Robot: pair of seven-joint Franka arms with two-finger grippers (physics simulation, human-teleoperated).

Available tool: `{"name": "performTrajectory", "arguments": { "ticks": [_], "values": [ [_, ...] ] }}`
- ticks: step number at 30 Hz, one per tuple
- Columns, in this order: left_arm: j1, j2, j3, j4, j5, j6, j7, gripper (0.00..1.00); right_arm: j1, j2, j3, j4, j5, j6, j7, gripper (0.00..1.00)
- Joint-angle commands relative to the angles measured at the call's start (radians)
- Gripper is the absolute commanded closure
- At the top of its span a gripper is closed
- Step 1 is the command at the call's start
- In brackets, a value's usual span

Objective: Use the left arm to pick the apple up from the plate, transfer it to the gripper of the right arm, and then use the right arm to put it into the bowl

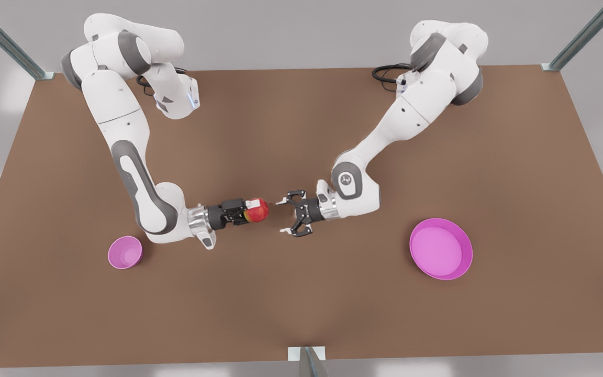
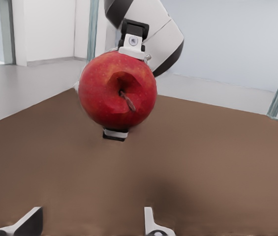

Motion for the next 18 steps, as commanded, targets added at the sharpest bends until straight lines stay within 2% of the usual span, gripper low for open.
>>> {"name": "performTrajectory", "arguments": {
  "ticks": [1, 2, 3, 4, 5, 6, 8, 10, 12, 15, 16, 17, 18],
  "values": [
    [0.097, -0.055, 0.000, -0.103, 0.055, -0.095, 0.091, 0.01, -0.003, 0.000, 0.000, 0.002, -0.001, 0.000, -0.030, 0.21],
    [0.160, -0.106, 0.003, -0.168, 0.084, -0.121, 0.038, 0.01, -0.005, 0.000, -0.001, 0.007, -0.001, 0.000, -0.030, 0.21],
    [0.192, -0.163, 0.007, -0.186, 0.250, -0.123, -0.169, 0.01, -0.009, 0.000, -0.007, 0.011, -0.001, 0.000, -0.028, 0.21],
    [0.260, -0.221, 0.009, -0.180, 0.590, -0.181, -0.560, 0.01, -0.015, 0.000, -0.009, 0.011, -0.001, 0.003, -0.028, 0.21],
    [0.299, -0.256, 0.007, -0.151, 0.823, -0.248, -0.782, 0.00, -0.034, 0.000, -0.009, 0.011, -0.001, 0.001, -0.028, 0.21],
    [0.339, -0.279, 0.009, -0.027, 1.123, -0.452, -1.096, 0.00, -0.057, 0.000, -0.009, 0.011, -0.002, 0.001, -0.028, 0.21],
    [0.344, -0.279, 0.039, 0.151, 1.387, -0.685, -1.530, 0.00, -0.095, 0.001, -0.010, 0.011, -0.024, -0.005, -0.031, 0.20],
    [0.346, -0.291, 0.041, 0.268, 1.506, -0.893, -1.771, 0.00, -0.112, 0.000, -0.012, 0.013, -0.034, -0.008, -0.036, 0.20],
    [0.355, -0.376, 0.073, 0.270, 1.508, -0.911, -2.099, 0.00, -0.130, -0.002, -0.010, 0.013, -0.036, -0.010, -0.036, 0.20],
    [0.359, -0.512, 0.207, 0.270, 1.510, -0.982, -2.178, 0.00, -0.231, -0.002, -0.003, 0.014, -0.149, -0.050, -0.039, 0.20],
    [0.259, -0.612, 0.378, 0.254, 1.502, -0.986, -2.179, 0.00, -0.256, -0.002, -0.006, 0.025, -0.171, -0.076, -0.038, 0.20],
    [0.201, -0.678, 0.461, 0.198, 1.493, -0.986, -2.176, 0.00, -0.288, 0.000, -0.006, 0.034, -0.212, -0.097, -0.038, 0.20],
    [0.185, -0.707, 0.467, 0.165, 1.499, -0.980, -2.176, 0.00, -0.322, 0.000, -0.006, 0.042, -0.246, -0.123, -0.038, 0.20]
  ]
}}
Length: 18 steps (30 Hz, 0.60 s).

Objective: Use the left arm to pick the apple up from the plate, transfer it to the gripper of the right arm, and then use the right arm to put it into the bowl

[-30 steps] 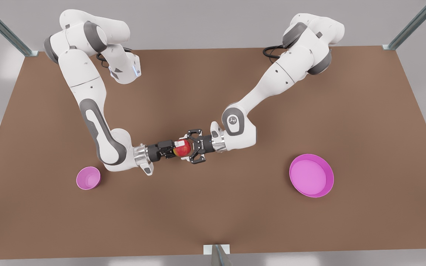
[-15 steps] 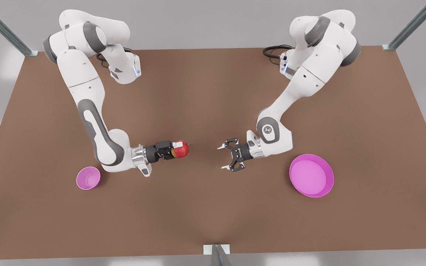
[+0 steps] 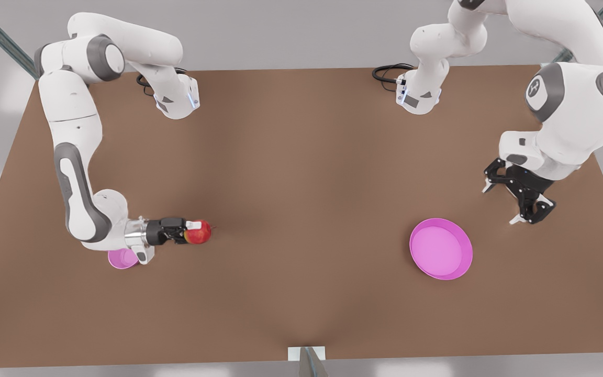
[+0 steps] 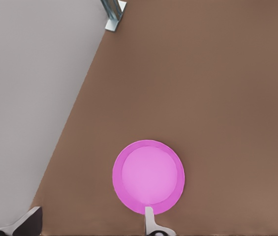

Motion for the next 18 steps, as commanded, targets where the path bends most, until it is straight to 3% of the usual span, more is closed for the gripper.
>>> {"name": "performTrajectory", "arguments": {
  "ticks": [1, 8, 11, 18],
  "values": [
    [-0.033, -0.031, 0.038, -0.023, 0.031, -0.150, -1.109, 0.00, -0.040, 0.000, -0.002, 0.010, -0.099, -0.084, -0.023, 0.20],
    [-0.039, 0.001, 0.037, -0.015, 0.028, -0.170, -1.112, 0.00, -0.175, 0.013, -0.009, 0.027, -0.234, -0.114, -0.091, 0.20],
    [-0.039, 0.001, 0.033, -0.016, 0.026, -0.171, -1.112, 0.00, -0.176, 0.034, -0.084, 0.053, -0.254, -0.114, -0.164, 0.20],
    [-0.049, 0.001, 0.032, -0.016, 0.026, -0.186, -1.114, 0.00, -0.176, 0.167, -0.150, 0.211, -0.281, -0.113, -0.233, 0.20]
  ]
}}
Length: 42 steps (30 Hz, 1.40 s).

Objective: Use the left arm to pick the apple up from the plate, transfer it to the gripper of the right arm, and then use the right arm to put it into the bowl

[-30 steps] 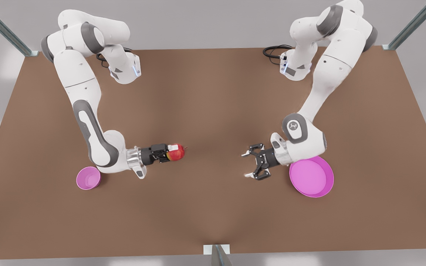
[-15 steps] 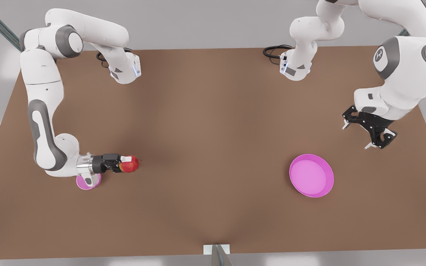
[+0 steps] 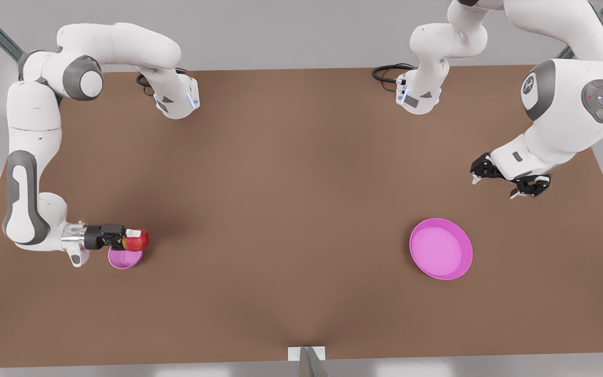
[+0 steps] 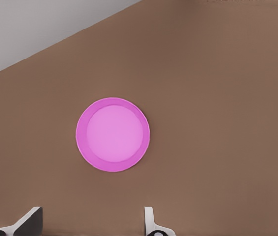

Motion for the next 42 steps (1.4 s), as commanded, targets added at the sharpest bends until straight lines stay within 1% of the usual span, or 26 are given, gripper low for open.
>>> {"name": "performTrajectory", "arguments": {
  "ticks": [1, 4, 6, 14, 16, 18, 24, 27, 29, 31, 33, 36, 38, 39, 40, 41, 42],
  "values": [
    [-0.002, -0.001, 0.000, -0.001, 0.000, -0.020, -0.422, 0.00, 0.000, 0.022, -0.009, 0.037, -0.010, -0.003, -0.137, 0.20],
    [-0.015, -0.001, 0.000, -0.001, 0.000, -0.025, -0.437, 0.00, 0.000, 0.044, -0.041, 0.086, -0.023, -0.001, -0.143, 0.20],
    [-0.015, -0.001, 0.000, -0.004, 0.000, -0.025, -0.437, 0.00, -0.009, 0.044, -0.067, 0.088, -0.024, -0.007, -0.179, 0.20],
    [-0.015, 0.007, 0.000, -0.002, -0.001, -0.025, -0.437, 0.00, -0.014, 0.061, -0.067, 0.086, -0.041, 0.002, -0.200, 0.20],
    [-0.015, 0.007, -0.002, -0.002, -0.001, -0.025, -0.437, 0.00, -0.014, 0.061, -0.093, 0.098, -0.046, 0.009, -0.200, 0.20],
    [-0.015, 0.005, -0.003, -0.001, -0.001, -0.025, -0.438, 0.00, -0.014, 0.064, -0.101, 0.101, -0.047, 0.011, -0.200, 0.20],
    [-0.015, 0.005, -0.005, -0.001, -0.001, -0.025, -0.438, 0.00, -0.001, 0.059, -0.110, 0.130, -0.125, 0.105, -0.171, 0.20],
    [-0.034, 0.005, -0.005, -0.001, -0.001, -0.025, -0.463, 0.00, 0.006, 0.059, -0.108, 0.132, -0.148, 0.131, -0.156, 0.17],
    [-0.037, 0.005, -0.005, -0.001, -0.001, -0.025, -0.472, 0.00, 0.006, 0.058, -0.110, 0.132, -0.173, 0.140, -0.142, 0.17],
    [-0.037, 0.005, -0.005, -0.001, -0.001, -0.025, -0.472, 0.00, 0.006, 0.058, -0.110, 0.132, -0.176, 0.140, -0.142, 0.12],
    [-0.037, 0.005, -0.005, -0.001, -0.001, -0.025, -0.472, 0.00, 0.005, 0.056, -0.113, 0.132, -0.178, 0.140, -0.140, 0.00],
    [-0.038, 0.005, -0.005, -0.001, -0.001, -0.025, -0.474, 0.00, 0.000, 0.045, -0.108, 0.203, -0.248, 0.125, -0.030, 0.00],
    [-0.038, 0.005, -0.005, -0.001, -0.001, -0.025, -0.474, 0.00, 0.000, 0.035, -0.108, 0.295, -0.294, 0.062, 0.074, 0.00],
    [-0.040, 0.005, -0.005, -0.001, -0.001, -0.025, -0.474, 0.00, 0.000, 0.009, -0.105, 0.302, -0.316, 0.049, 0.108, 0.00],
    [-0.038, 0.005, -0.005, -0.001, -0.003, -0.025, -0.474, 0.00, 0.009, -0.051, -0.099, 0.308, -0.369, 0.028, 0.183, 0.00],
    [-0.038, 0.007, -0.005, 0.001, -0.003, -0.023, -0.472, 0.00, 0.031, -0.119, -0.087, 0.354, -0.460, 0.014, 0.260, 0.00],
    [-0.037, 0.007, -0.005, 0.002, -0.012, -0.023, -0.471, 0.00, 0.098, -0.206, -0.085, 0.362, -0.575, 0.014, 0.355, 0.00]
  ]
}}
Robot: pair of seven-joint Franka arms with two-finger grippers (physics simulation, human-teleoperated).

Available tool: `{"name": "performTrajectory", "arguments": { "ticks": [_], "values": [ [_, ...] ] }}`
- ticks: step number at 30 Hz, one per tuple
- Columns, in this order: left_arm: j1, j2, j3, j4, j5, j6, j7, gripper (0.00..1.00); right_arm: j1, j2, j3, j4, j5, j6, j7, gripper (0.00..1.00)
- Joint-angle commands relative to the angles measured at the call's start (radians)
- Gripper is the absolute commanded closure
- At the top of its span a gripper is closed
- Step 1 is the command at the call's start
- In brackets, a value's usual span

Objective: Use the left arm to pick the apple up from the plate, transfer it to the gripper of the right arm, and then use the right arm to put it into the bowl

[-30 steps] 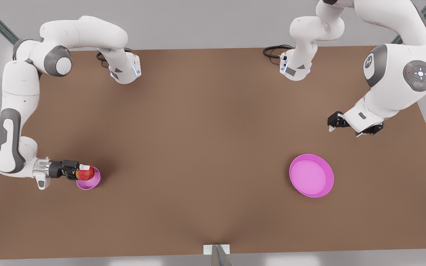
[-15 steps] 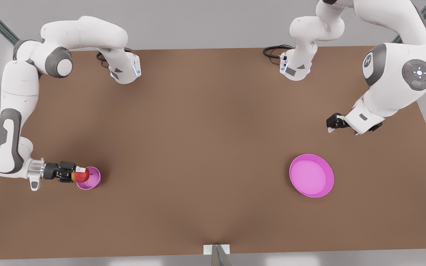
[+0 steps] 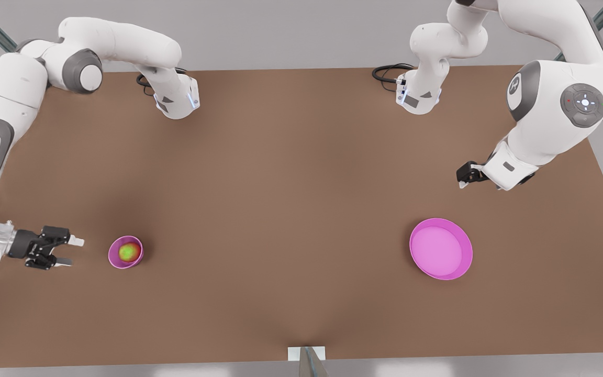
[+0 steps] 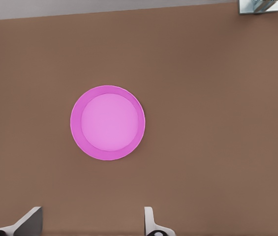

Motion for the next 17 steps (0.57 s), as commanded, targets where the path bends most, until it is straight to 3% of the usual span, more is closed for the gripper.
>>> {"name": "performTrajectory", "arguments": {
  "ticks": [1, 3, 5, 7, 17],
  "values": [
    [0.003, -0.002, 0.000, 0.001, -0.009, 0.001, -0.049, 0.00, 0.107, -0.132, 0.005, 0.015, -0.300, -0.053, 0.504, 0.00],
    [0.000, -0.001, 0.000, 0.009, -0.003, 0.002, -0.043, 0.00, 0.293, -0.276, 0.005, 0.012, -0.570, -0.139, 0.715, 0.00],
    [0.007, 0.010, 0.004, 0.029, 0.002, 0.013, -0.041, 0.00, 0.335, -0.370, 0.028, -0.046, -0.689, -0.236, 0.886, 0.00],
    [0.064, 0.013, 0.009, 0.044, 0.002, 0.013, 0.057, 0.00, 0.312, -0.441, 0.063, -0.153, -0.675, -0.188, 0.996, 0.00],
    [0.078, 0.022, 0.007, 0.052, 0.003, 0.011, 0.078, 0.00, 0.302, -0.430, 0.062, -0.144, -0.641, -0.171, 1.104, 0.00]
  ]
}}
